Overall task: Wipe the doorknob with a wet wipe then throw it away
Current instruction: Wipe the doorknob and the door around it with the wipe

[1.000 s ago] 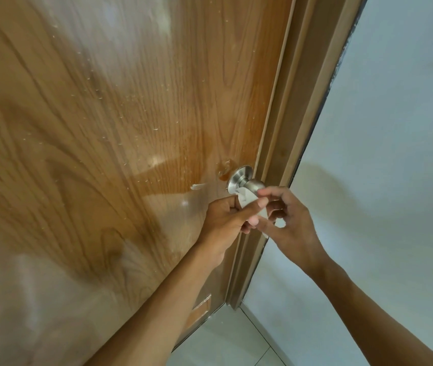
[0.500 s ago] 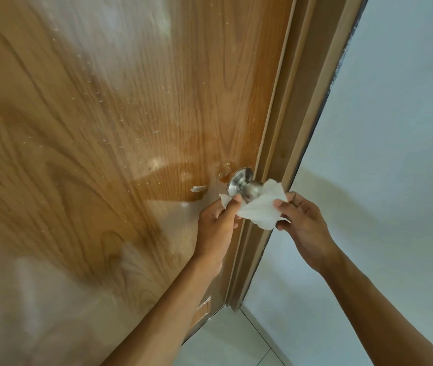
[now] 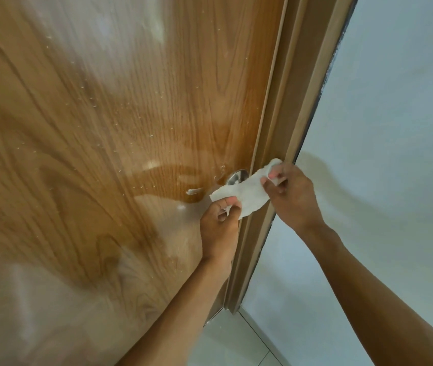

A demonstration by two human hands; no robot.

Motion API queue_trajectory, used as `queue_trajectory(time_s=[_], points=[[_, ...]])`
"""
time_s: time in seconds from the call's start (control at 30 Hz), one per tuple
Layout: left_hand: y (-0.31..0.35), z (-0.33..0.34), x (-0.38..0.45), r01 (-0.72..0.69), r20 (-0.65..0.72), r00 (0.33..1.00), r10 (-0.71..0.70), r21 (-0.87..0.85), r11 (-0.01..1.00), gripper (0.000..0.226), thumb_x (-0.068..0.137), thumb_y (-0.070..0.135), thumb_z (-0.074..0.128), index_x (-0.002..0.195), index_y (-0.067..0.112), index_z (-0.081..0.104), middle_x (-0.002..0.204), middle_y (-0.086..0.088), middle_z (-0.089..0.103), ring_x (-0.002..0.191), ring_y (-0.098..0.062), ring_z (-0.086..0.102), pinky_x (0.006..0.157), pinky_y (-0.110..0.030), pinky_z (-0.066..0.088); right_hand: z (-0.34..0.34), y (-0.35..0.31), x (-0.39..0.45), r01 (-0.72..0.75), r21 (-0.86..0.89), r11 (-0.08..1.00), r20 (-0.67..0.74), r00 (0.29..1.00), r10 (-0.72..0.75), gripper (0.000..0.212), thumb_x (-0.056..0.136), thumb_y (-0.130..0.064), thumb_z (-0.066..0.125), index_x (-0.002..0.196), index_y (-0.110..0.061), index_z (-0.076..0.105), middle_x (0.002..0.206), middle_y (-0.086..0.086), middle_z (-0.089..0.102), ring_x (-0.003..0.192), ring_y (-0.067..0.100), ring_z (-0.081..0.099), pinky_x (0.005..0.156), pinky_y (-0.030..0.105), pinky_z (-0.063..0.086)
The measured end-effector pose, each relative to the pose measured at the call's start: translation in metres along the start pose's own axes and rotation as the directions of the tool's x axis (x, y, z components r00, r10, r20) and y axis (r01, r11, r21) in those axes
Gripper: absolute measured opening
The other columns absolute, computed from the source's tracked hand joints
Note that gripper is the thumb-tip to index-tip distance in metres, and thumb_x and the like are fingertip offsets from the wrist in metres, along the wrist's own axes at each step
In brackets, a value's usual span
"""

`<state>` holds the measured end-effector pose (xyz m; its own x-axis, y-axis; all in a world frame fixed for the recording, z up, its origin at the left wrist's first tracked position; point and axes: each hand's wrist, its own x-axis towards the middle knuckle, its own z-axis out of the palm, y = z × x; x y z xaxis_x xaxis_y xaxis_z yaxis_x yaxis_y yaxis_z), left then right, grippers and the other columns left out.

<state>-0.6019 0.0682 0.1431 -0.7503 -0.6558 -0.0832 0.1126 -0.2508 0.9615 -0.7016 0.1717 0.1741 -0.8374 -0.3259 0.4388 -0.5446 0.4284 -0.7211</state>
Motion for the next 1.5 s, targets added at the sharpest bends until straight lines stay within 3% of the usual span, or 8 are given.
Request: queue_trajectory(time_s=[0.2,0.53,0.8,0.9,1.0,1.2,1.37,1.5], points=[[-0.006,-0.001,-0.003,0.076,0.064,0.995,-0.083,0.107,0.991,0.023,0.094,0.016,0.059,0.116,0.021,0.064,0.107,0.013,0.062,0.094,0.005,0.059,0.079,-0.012,0.050,0.009,-0.008,-0.004,0.104,-0.450,0.887,0.001,0.993,-0.116,0.038,0.093,-0.030,0.059,0.128,-0.016,0.053,0.129,0.007,0.060,0.112,0.031,0.058,0.093,0.042,0.052],[0.002,-0.008,0.000,0.065,0.141,0.985,-0.101,0.238,0.969,0.028,0.098,0.015,0.053,0.124,0.018,0.061,0.124,0.008,0.061,0.113,-0.005,0.056,0.101,-0.027,0.046,0.033,-0.025,0.003,0.370,-0.221,0.902,-0.058,0.918,-0.391,0.019,0.093,-0.022,0.060,0.108,-0.011,0.059,0.108,0.007,0.060,0.097,0.019,0.057,0.078,0.024,0.051],[0.005,-0.013,-0.001,-0.166,0.173,0.980,0.097,0.446,0.880,0.031,0.097,0.006,0.048,0.125,0.017,0.057,0.130,0.002,0.056,0.118,-0.009,0.054,0.090,-0.014,0.048,0.059,-0.002,0.005,-0.062,-0.065,0.996,0.139,0.988,0.070,0.035,0.095,-0.036,0.057,0.118,-0.014,0.046,0.111,0.001,0.054,0.086,0.010,0.054,0.069,0.009,0.043],[0.013,-0.017,-0.003,-0.507,0.273,0.858,0.435,0.585,0.633,0.031,0.094,0.001,0.051,0.121,0.014,0.058,0.128,-0.002,0.055,0.122,-0.014,0.051,0.100,-0.028,0.048,0.067,0.001,0.005,-0.223,0.054,0.973,0.081,0.972,0.219,0.035,0.095,-0.040,0.054,0.115,-0.012,0.049,0.100,0.001,0.057,0.076,0.009,0.057,0.050,0.008,0.039],[0.024,-0.021,0.006,-0.607,0.348,0.788,0.508,0.579,0.545,0.029,0.094,0.000,0.049,0.118,0.013,0.059,0.126,-0.001,0.055,0.122,-0.012,0.050,0.100,-0.024,0.047,0.074,0.003,0.007,-0.407,0.156,0.900,0.011,0.912,0.410,0.037,0.095,-0.043,0.049,0.115,-0.012,0.054,0.105,0.005,0.062,0.087,0.020,0.059,0.063,0.021,0.046],[0.035,-0.022,0.023,-0.611,0.433,0.791,0.432,0.577,0.542,0.026,0.096,0.004,0.046,0.117,0.014,0.058,0.122,0.002,0.055,0.114,-0.012,0.056,0.093,-0.021,0.051,0.068,0.000,0.025,-0.817,0.428,0.385,0.367,0.547,0.752,0.027,0.092,-0.040,0.049,0.098,-0.014,0.056,0.090,0.007,0.062,0.086,0.025,0.061,0.081,0.037,0.053],[0.040,-0.014,0.034,-0.606,0.519,0.793,0.318,0.625,0.493,0.033,0.093,0.007,0.053,0.126,0.014,0.053,0.131,0.000,0.053,0.121,-0.015,0.053,0.095,-0.022,0.048,0.058,0.004,0.022,-0.800,0.563,-0.209,0.750,0.387,0.537,0.017,0.089,-0.025,0.050,0.080,-0.010,0.052,0.068,0.002,0.047,0.043,0.009,0.046,0.033,0.013,0.035],[0.046,-0.005,0.045,-0.599,0.574,0.795,0.195,0.692,0.404,0.048,0.087,0.005,0.063,0.131,0.016,0.050,0.134,-0.002,0.051,0.124,-0.021,0.051,0.101,-0.038,0.048,0.057,0.002,0.019,-0.831,0.533,0.161,0.567,0.491,0.661,0.030,0.093,-0.042,0.051,0.093,-0.013,0.057,0.076,0.007,0.058,0.053,0.017,0.055,0.045,0.023,0.047]])
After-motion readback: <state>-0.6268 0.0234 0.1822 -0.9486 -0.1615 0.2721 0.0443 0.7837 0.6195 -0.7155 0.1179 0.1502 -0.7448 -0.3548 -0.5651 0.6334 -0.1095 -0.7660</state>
